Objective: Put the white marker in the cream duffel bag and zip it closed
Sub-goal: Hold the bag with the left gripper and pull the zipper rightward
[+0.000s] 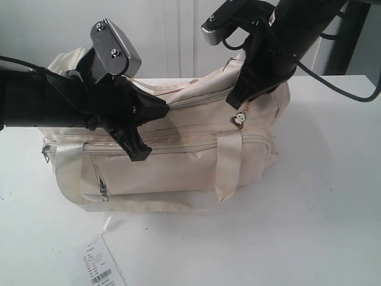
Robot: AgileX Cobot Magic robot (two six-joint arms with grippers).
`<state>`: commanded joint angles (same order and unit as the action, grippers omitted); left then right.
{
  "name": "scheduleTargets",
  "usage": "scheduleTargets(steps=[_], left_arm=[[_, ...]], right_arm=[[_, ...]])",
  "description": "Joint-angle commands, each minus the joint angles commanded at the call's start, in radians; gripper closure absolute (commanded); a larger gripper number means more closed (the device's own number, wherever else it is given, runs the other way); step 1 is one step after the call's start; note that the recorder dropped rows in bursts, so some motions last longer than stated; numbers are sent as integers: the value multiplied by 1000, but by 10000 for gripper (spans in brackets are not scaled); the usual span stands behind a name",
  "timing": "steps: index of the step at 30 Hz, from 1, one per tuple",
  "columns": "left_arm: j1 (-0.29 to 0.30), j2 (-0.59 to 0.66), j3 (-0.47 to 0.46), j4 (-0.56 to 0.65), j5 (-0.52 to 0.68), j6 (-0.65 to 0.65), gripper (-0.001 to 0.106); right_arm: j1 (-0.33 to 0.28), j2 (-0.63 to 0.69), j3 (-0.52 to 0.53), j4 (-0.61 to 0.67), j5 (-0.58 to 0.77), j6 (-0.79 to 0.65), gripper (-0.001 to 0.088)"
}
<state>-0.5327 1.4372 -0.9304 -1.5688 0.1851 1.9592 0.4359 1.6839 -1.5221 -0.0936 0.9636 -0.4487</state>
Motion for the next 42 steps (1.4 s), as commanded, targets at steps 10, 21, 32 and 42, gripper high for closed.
scheduleTargets(steps=[10, 21, 32, 42], left_arm=[[0, 0, 0, 0, 0, 0, 1053], [0, 0, 0, 0, 0, 0, 1053], [0, 0, 0, 0, 2, 0, 1053], [0, 0, 0, 0, 8, 0, 1053]], right_arm=[[0, 6, 0, -47, -23, 0, 868], [0, 41, 0, -109, -42, 0, 868], [0, 59, 0, -137, -71, 0, 868], [0, 59, -2, -181, -67, 0, 868]])
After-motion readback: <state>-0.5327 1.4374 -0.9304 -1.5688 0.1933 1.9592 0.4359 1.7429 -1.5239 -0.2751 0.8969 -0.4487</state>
